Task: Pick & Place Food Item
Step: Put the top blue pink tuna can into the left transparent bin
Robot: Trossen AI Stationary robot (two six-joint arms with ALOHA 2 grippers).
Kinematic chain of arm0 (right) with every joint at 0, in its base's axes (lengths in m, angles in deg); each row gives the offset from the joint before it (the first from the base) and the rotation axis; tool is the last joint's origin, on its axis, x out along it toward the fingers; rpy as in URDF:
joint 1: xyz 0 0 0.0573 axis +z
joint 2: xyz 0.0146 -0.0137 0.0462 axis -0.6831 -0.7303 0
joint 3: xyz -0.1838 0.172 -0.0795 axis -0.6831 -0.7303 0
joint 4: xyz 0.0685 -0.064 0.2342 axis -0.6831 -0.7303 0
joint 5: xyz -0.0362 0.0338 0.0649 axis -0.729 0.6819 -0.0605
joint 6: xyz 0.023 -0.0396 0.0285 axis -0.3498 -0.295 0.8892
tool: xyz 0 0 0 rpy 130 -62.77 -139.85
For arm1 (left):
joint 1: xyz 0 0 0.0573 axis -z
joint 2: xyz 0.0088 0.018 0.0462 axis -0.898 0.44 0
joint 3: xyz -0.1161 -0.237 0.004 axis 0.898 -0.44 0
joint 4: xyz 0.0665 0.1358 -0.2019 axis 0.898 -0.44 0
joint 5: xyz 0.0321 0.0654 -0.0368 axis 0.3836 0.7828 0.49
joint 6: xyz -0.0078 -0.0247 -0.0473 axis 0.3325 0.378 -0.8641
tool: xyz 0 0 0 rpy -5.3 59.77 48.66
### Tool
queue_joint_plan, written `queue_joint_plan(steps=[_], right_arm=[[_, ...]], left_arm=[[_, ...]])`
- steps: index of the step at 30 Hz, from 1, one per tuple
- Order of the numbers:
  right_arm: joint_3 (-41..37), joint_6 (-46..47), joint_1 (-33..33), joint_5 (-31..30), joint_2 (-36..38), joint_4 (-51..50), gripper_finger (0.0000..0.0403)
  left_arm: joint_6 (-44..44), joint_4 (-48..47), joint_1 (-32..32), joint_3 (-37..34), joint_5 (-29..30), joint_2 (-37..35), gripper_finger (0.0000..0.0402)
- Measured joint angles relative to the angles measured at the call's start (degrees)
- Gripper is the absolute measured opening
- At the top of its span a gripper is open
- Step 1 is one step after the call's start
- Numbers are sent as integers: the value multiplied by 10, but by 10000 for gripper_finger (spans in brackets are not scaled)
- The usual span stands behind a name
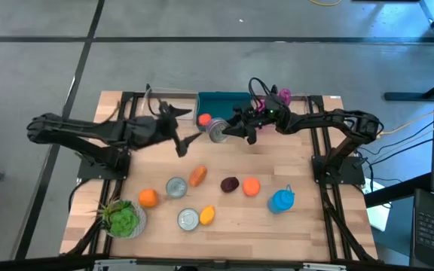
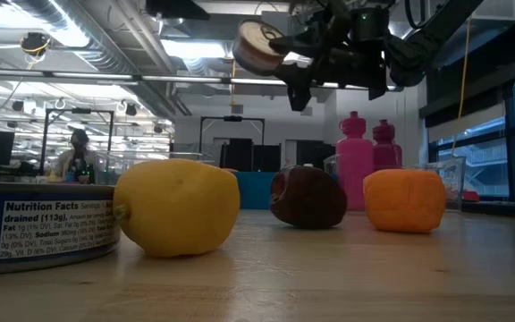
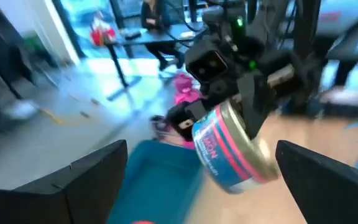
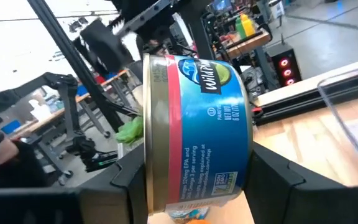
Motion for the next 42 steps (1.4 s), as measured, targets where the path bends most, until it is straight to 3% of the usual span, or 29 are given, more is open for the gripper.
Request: queue_joint_plan(steps=[8, 15, 24, 31, 37, 42], right_arm=[[0, -80, 30, -66, 0, -25, 194], [1, -90, 32, -73, 3, -32, 194], [1, -101, 30, -73, 26, -52, 194], [1, -107, 29, -88, 27, -69, 194], [1, -109, 29, -88, 27, -72, 194], [1, -109, 29, -88, 27, -72, 194]], left_arm=[[-189, -18, -74, 0, -135, 2, 400], [-232, -13, -109, 0, -221, 33, 400], [-217, 14, -104, 0, -229, 80, 400], [-206, 87, -108, -1, -269, 117, 400], [-205, 85, -120, -1, -283, 123, 399], [-198, 85, -120, 0, -285, 123, 370]])
